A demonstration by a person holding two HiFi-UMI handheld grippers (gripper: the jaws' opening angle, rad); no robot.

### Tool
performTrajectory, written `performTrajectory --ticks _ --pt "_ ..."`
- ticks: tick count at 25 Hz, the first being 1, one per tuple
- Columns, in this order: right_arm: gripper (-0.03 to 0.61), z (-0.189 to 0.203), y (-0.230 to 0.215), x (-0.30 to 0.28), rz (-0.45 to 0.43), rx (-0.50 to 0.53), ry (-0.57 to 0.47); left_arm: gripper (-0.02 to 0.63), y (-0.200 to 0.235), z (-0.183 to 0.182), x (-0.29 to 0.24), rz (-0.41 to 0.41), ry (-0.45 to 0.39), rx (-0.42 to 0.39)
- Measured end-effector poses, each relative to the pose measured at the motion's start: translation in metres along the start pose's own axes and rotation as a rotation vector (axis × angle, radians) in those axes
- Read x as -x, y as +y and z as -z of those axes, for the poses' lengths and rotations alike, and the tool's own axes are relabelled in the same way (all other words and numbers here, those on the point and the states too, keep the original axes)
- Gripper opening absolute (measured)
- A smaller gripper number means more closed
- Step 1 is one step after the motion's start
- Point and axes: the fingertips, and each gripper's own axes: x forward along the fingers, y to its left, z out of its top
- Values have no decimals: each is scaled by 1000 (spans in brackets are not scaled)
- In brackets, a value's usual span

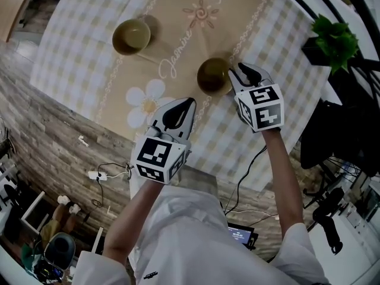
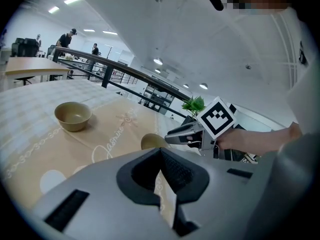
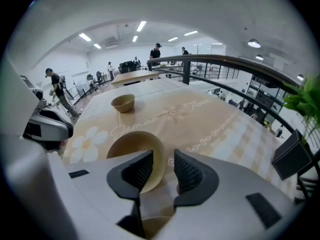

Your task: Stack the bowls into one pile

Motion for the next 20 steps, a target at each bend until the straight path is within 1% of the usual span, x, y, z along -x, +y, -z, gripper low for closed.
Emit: performTrajectory --ticks 1,3,6,12,16,20 --pt "129 3 2 -3 -22 -7 19 17 0 0 0 0 -1 1" --pt "129 8 4 -7 -41 -13 51 17 -1 2 0 2 -1 2" --pt "129 13 3 -12 -30 17 91 17 -2 3 0 5 0 1" --pt "127 20 1 -22 -37 41 167 17 1 4 3 5 -3 4" --pt "67 21 2 -24 -10 68 175 17 3 6 7 3 -3 6" --pt "48 15 5 -25 -44 9 150 17 7 5 11 -2 -8 6"
